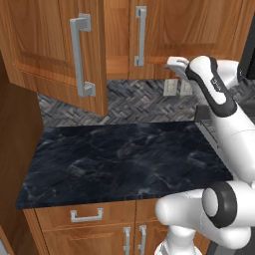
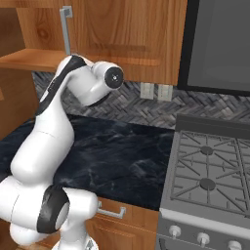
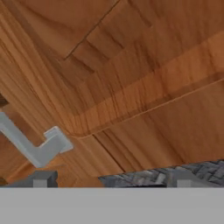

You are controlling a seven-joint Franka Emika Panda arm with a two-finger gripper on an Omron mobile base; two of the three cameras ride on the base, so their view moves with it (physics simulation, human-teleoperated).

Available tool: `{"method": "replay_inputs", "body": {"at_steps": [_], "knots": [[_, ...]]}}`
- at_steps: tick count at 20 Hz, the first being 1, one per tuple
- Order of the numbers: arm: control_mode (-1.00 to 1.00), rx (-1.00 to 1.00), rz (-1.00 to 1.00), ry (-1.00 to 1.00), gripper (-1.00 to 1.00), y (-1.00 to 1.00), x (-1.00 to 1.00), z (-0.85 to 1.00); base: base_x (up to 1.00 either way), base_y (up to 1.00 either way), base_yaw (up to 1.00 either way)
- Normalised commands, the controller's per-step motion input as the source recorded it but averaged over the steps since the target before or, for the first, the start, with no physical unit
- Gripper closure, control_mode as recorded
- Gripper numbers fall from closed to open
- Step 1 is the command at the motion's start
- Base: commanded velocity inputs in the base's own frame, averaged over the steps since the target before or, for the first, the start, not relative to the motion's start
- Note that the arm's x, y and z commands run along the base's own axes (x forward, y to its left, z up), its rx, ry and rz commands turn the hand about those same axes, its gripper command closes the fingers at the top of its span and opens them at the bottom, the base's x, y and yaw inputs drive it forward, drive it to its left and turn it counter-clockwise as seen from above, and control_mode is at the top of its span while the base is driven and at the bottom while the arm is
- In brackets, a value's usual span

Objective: Open the cabinet and move the ladle to the pot. Then close the cabinet.

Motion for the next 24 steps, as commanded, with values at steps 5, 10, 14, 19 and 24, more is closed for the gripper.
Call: {"method": "replay_inputs", "body": {"at_steps": [5, 10, 14, 19, 24], "knots": [[-1.00, -0.01, -0.04, 0.00, -1.00, 0.02, -0.70, 0.19, 0.00, 0.00, 0.00], [-1.00, -0.04, -0.07, 0.00, -1.00, 0.03, -0.75, 0.22, 0.00, 0.00, 0.00], [-1.00, -0.06, -0.06, 0.00, -1.00, 0.21, -0.74, 0.07, 0.00, 0.00, 0.00], [-1.00, -0.07, -0.05, 0.00, -1.00, 0.28, -0.80, 0.00, 0.00, 0.00, 0.00], [-1.00, -0.05, -0.07, 0.00, -1.00, 0.32, -0.69, 0.00, 0.00, 0.00, 0.00]]}}
